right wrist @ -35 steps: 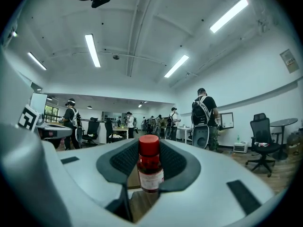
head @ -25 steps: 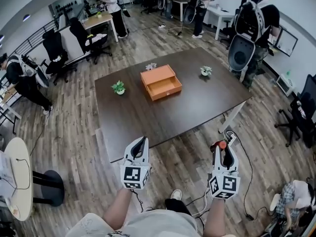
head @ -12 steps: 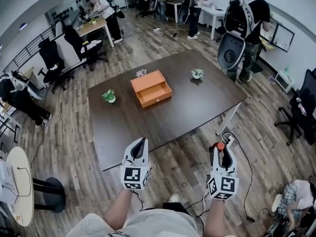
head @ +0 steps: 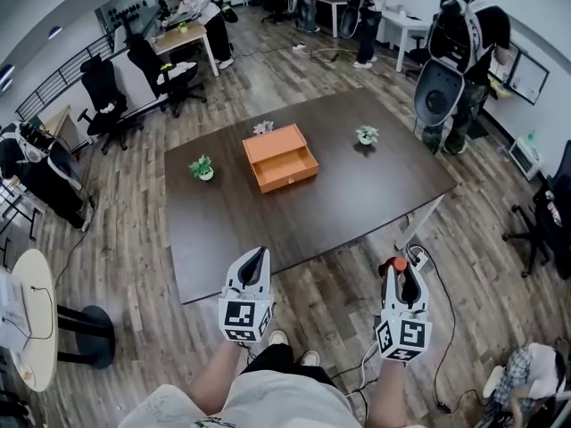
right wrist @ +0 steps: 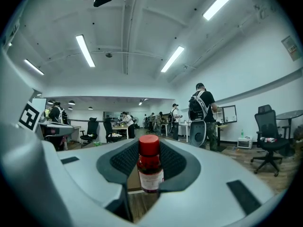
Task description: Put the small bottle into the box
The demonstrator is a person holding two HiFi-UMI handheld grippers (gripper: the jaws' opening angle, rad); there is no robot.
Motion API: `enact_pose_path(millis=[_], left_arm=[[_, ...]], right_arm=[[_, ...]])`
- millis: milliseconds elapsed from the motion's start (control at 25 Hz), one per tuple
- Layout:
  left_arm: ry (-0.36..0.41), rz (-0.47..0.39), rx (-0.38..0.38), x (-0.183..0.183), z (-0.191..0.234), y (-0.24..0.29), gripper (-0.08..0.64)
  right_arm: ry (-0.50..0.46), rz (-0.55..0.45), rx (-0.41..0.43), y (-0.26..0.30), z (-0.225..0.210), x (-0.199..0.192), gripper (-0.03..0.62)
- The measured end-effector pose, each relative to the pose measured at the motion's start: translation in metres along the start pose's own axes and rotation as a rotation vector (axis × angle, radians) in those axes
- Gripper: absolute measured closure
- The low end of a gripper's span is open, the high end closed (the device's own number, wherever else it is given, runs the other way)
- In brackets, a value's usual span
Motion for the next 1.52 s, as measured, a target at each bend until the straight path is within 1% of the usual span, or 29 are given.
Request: enact_pose_path(millis=[160, 320, 600, 760, 1080, 1520], left_arm=[[-0.009, 0.011, 0.024, -0.008, 0.012, 0.007, 0.558], [-0.024, 0.003, 0.047, -0.011, 0.032, 0.028, 0.558], [-0.037, -0.042, 0.063, -0.003, 0.070, 0.079, 0.558], [-0.038, -0.067, 0.088, 0.002, 0.099, 0.104, 0.558], [-0.047, -0.060, 0.133, 0.000, 0.145, 0.133, 0.558], [-0.072, -0.034, 0.150, -0.013, 0.184, 0.164, 0.558]], right_arm=[[-0.009, 0.010, 0.029, 0.023, 0.007, -0.002, 0.459], [-0.029, 0.003, 0.054, 0.054, 0.015, 0.003, 0.460], [-0.063, -0.027, 0.080, 0.120, 0.027, 0.022, 0.460], [-0.074, -0.049, 0.102, 0.161, 0.038, 0.032, 0.460], [-0.078, -0.031, 0.147, 0.222, 0.062, 0.031, 0.460], [-0.088, 0.009, 0.174, 0.276, 0.084, 0.023, 0.460]])
Point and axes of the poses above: the fingertips, and each gripper's own axes: y forward along the fingers, z to its left, x out of its top, the point moved 6 cm from there along -y, backward along the fingers, and after that the axes turned 1 degree about -z, right-handed, at the moved point
